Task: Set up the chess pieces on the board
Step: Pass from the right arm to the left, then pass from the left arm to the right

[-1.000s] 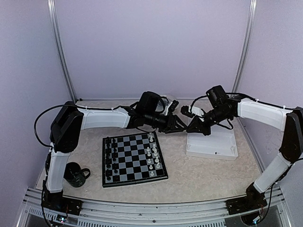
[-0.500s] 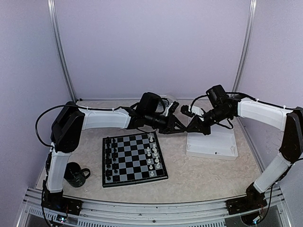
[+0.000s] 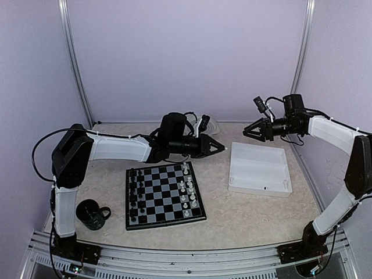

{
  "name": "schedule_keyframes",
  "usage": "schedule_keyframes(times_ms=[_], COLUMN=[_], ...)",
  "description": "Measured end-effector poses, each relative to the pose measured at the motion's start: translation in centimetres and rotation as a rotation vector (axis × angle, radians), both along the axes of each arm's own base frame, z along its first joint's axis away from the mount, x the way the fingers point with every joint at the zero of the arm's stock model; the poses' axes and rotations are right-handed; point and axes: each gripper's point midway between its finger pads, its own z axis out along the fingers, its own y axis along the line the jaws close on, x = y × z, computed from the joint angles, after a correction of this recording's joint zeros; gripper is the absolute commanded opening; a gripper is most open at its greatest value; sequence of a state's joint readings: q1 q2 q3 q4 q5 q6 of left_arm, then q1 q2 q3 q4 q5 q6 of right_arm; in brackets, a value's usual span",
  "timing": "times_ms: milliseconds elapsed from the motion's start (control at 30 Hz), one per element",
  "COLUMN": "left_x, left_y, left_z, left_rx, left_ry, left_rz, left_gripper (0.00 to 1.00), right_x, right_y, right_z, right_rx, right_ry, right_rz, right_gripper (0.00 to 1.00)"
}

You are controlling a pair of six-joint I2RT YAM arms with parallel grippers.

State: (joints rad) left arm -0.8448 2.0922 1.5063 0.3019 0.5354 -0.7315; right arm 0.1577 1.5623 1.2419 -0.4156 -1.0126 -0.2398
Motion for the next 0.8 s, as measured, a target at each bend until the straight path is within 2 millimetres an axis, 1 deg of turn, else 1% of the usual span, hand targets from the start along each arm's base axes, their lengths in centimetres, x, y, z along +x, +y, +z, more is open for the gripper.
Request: schedule_keyframes(times_ms=[67,167,233,300,567,800], left_x=[0.6,1.1,1.2,1.3,1.2,1.0], left_y=[0.0,-0.2,-0.2,-0.3,-0.6,-1.3], left_z=[2.0,4.2,4.9,5.6,6.7,6.2], left_rx=[-0.054,-0.114,-0.134,-0.153,-0.184,-0.186], left_ry=[-0.045,-0.082,-0.095,-0.104,-0.112,-0.100], left_rz=[0.027,0.046,0.050,0.051,0.044,0.015], left_gripper=[0.12,0.12,0.12,0.12,0.12,0.11], right_x=[-0.6,-1.6,-2.2,-2.5,-3.1,-2.9], right_y=[0.8,1.9,2.4,2.9,3.7,3.9], right_z=[0.5,-0.2,-0.9,-1.2,0.2,0.4], right_rx=[0.097,0.212,0.264,0.294,0.335,0.340], right_ry=[0.084,0.244,0.356,0.427,0.462,0.460], right_rz=[0.049,0.119,0.153,0.183,0.247,0.252], right_gripper=[0.42,0.42,0.41,0.41,0.41,0.40])
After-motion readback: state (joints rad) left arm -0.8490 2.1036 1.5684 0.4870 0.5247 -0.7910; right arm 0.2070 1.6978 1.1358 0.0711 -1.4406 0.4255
